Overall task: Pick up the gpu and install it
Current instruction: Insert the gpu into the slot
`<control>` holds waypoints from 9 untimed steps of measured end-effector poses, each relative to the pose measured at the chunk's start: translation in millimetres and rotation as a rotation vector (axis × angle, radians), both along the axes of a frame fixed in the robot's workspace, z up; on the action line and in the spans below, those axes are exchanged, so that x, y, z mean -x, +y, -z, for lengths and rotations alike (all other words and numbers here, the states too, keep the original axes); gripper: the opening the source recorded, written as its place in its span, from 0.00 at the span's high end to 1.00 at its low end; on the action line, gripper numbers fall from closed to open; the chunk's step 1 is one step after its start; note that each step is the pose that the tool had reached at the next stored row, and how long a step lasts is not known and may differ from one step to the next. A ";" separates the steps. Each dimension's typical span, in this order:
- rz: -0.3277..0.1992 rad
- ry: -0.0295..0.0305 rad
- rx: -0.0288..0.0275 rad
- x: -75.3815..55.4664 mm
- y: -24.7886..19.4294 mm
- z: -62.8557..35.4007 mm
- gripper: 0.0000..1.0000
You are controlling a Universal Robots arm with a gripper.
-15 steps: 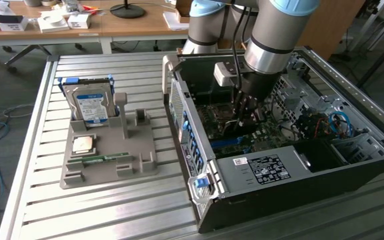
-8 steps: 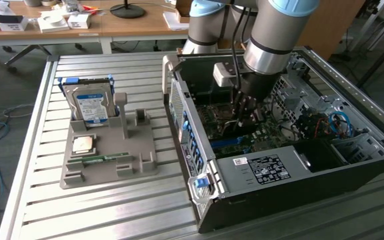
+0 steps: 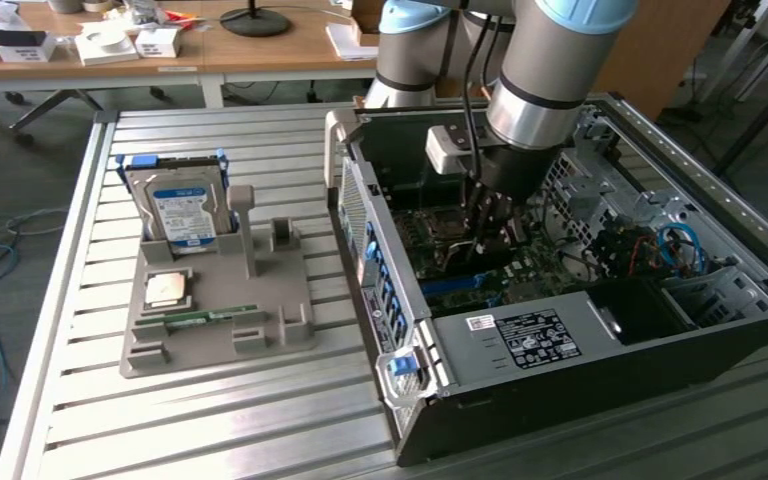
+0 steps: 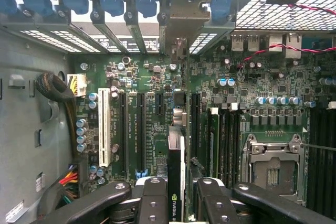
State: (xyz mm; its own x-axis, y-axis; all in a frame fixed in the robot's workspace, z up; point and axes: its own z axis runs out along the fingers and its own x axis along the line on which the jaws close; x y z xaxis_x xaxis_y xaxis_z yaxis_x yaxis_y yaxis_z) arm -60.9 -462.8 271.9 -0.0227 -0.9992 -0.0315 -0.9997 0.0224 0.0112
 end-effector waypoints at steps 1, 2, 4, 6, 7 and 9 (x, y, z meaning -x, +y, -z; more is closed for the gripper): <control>0.000 0.0000 0.0000 0.0 0.0 0.1 0.74; 0.000 -0.0001 -0.0003 0.0 0.0 0.6 0.74; 0.000 -0.0001 -0.0001 0.0 0.0 1.3 0.74; 0.000 0.0001 0.0002 0.0 0.0 1.3 0.74; 0.000 0.0000 0.0001 0.0 0.0 1.4 0.74; 0.000 0.0000 0.0000 0.0 0.0 1.5 0.74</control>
State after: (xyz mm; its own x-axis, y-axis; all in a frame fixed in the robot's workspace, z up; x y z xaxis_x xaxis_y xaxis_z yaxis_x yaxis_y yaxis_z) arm -60.9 -462.8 270.5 -0.0227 -0.9992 -0.0315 -0.9997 0.0223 0.0112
